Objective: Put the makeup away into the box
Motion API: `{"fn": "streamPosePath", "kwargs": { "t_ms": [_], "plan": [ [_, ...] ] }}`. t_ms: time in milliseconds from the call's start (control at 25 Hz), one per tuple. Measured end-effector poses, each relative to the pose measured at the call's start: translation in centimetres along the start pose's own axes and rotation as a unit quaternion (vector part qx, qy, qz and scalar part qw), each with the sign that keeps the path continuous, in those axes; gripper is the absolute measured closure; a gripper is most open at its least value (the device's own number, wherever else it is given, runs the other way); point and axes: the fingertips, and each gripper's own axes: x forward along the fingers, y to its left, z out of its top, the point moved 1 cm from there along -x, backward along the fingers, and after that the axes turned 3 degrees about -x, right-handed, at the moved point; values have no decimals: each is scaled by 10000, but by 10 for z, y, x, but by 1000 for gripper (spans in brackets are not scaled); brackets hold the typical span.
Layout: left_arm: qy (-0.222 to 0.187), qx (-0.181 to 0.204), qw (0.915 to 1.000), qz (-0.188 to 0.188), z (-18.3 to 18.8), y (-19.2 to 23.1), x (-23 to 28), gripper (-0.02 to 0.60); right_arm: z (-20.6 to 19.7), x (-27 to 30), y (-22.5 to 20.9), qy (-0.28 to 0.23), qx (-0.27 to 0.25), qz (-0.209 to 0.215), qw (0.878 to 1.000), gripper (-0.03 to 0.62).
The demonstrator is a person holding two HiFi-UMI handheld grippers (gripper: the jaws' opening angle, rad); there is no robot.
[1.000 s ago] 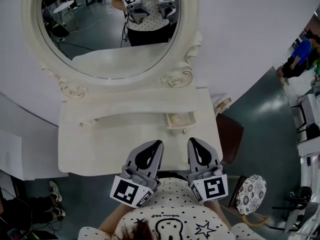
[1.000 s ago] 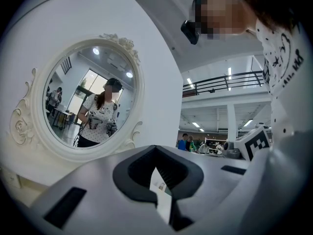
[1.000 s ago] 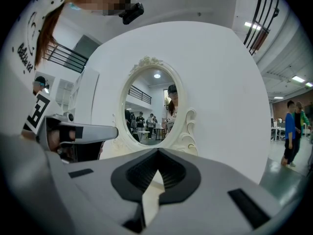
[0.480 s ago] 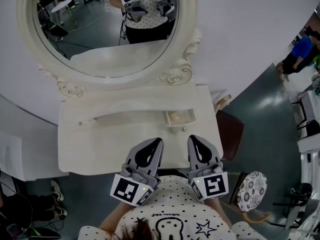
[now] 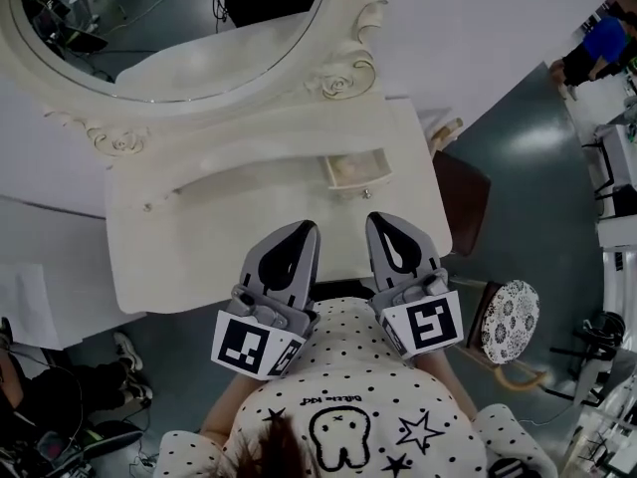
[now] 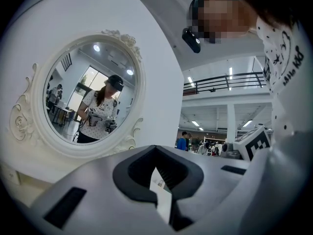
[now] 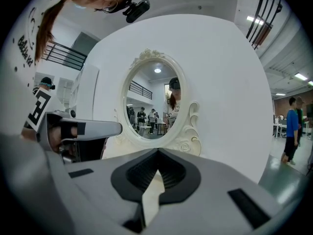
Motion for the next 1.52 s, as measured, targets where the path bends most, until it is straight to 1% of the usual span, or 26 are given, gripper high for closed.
{"fn": "streamPosePath", "kwargs": {
  "t_ms": [560, 1520],
  "plan": [
    [138, -26, 9999, -30, -6, 0, -1, 586, -9, 0, 3, 160, 111, 29, 9998, 588],
    [145, -28, 9999, 42, -5, 0, -1, 586, -8, -2, -1, 155, 168, -1, 9997, 588]
  ]
}}
